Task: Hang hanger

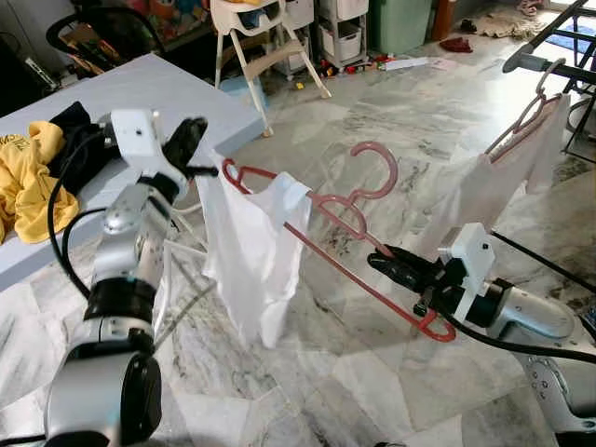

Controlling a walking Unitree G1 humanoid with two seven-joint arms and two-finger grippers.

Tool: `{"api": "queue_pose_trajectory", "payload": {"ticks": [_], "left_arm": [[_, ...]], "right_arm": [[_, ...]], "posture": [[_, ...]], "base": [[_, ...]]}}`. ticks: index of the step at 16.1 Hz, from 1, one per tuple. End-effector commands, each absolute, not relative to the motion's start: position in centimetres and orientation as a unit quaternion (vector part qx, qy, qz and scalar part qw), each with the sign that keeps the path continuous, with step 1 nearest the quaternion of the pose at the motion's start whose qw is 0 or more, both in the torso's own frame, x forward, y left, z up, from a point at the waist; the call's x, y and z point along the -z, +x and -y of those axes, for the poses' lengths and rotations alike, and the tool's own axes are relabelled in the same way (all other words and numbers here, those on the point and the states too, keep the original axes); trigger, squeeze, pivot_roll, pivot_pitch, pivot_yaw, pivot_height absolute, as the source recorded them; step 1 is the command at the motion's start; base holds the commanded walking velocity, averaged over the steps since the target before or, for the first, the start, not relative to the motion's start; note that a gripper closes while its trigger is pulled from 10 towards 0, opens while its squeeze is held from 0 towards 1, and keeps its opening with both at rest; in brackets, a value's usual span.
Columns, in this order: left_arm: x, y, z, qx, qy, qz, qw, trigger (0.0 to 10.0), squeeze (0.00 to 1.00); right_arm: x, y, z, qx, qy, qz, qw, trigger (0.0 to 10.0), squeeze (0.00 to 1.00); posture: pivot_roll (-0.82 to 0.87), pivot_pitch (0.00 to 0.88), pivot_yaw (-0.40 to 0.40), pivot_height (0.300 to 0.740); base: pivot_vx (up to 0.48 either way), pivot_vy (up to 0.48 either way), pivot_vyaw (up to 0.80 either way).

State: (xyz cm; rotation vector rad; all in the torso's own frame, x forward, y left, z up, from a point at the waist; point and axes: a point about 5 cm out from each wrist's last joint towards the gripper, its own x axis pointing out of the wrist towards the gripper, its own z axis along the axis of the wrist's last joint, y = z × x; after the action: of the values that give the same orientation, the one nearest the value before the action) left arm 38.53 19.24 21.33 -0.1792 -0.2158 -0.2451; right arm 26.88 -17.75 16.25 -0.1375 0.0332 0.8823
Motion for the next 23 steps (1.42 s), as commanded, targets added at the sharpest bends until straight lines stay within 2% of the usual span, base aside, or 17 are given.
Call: {"api": "queue_pose_trajectory", "payload": {"ticks": [1, 2, 7, 12, 19, 23], "left_arm": [[-21.9, 38.2, -19.8, 0.127, -0.076, 0.115, 0.982, 0.0, 0.00], [-21.8, 38.2, -19.9, 0.126, -0.069, 0.113, 0.983, 0.0, 0.00], [-21.0, 38.3, -20.7, 0.107, -0.070, 0.094, 0.987, 0.0, 0.00], [-22.3, 38.5, -19.8, 0.123, -0.070, 0.112, 0.984, 0.0, 0.00], [-22.9, 38.2, -19.3, 0.147, -0.062, 0.120, 0.980, 0.0, 0.00], [-23.1, 37.7, -17.6, 0.182, -0.053, 0.126, 0.974, 0.0, 0.00]], "right_arm": [[-16.9, 27.3, 17.4, -0.417, -0.078, 0.016, 0.906, 10.0, 0.00], [-17.9, 27.9, 17.7, -0.395, -0.057, 0.043, 0.916, 10.0, 0.00], [-17.9, 27.7, 17.9, -0.411, -0.034, 0.038, 0.910, 10.0, 0.00], [-16.5, 26.7, 17.4, -0.455, -0.034, -0.003, 0.890, 10.0, 0.00], [-16.2, 26.7, 17.3, -0.459, -0.030, -0.006, 0.888, 10.0, 0.00], [-15.5, 26.8, 17.1, -0.459, -0.038, -0.018, 0.887, 10.0, 0.00]], "posture": [[-0.16, 0.078, 0.172, 0.740], [-0.16, 0.077, 0.174, 0.740], [-0.16, 0.068, 0.179, 0.740], [-0.16, 0.063, 0.180, 0.740], [-0.16, 0.060, 0.180, 0.740], [-0.16, 0.058, 0.174, 0.740]], "base": [[0.000, 0.000, 0.00], [0.000, 0.000, 0.00], [0.000, 0.000, 0.00], [0.000, 0.000, 0.00], [0.000, 0.000, 0.00], [0.000, 0.000, 0.00]]}}
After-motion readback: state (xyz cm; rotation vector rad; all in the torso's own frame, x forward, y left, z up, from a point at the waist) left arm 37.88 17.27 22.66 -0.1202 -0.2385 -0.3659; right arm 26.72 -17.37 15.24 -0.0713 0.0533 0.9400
